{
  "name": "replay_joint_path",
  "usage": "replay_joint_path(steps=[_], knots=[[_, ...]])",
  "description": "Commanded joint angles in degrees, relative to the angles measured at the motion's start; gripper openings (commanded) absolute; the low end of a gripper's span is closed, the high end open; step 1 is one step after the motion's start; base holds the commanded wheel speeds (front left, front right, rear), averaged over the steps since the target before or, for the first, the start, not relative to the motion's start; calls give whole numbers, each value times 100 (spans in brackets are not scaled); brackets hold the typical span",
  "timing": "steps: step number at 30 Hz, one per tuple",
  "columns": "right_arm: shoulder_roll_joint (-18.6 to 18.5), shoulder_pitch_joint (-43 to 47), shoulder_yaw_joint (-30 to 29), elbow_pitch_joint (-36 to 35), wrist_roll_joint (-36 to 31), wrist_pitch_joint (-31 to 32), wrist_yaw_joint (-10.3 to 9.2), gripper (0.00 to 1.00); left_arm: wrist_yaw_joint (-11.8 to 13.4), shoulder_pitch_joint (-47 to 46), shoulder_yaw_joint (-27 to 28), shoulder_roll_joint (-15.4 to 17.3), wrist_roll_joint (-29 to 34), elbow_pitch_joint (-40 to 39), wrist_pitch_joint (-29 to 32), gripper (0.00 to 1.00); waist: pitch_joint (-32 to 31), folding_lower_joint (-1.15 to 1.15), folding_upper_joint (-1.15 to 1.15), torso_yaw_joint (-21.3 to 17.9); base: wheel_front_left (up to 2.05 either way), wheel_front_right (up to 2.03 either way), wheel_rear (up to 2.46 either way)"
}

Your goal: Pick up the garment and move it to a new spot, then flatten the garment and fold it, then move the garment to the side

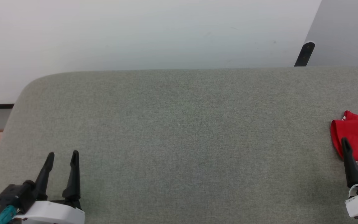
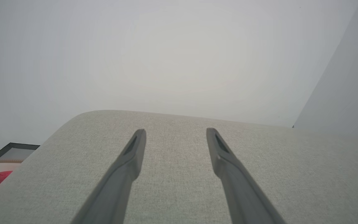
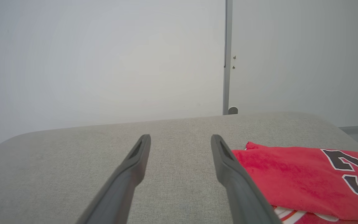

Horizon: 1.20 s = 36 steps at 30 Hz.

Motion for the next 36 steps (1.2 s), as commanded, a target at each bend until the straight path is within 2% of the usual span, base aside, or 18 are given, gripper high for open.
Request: replay_joint_path(steps=[1,15,19,20,25,36], knots=[[31,-71,-21,-11,-16,-57,-8,100,12,-42,14,17,-24,-4,-29,100,-2,0,0,3,0,0,0],[24,-102,6,85,-64,-228,-8,100,-23,-91,34,2,-42,42,-41,100,-5,0,0,-10,0,0,0],[12,-112,22,92,-38,-219,-8,100,41,-85,79,1,21,46,-46,100,-1,0,0,-16,0,0,0],[23,-71,19,81,-41,-215,0,0,26,-54,75,-4,5,41,-20,0,-1,0,0,-17,0,0,0],[175,40,73,321,30,-198,1,0,22,70,26,-177,-63,262,39,0,-2,0,0,-19,0,0,0],[335,-59,47,519,1032,-82,0,0,-12,-19,122,-354,-1048,309,358,0,-24,0,0,-22,0,0,0]])
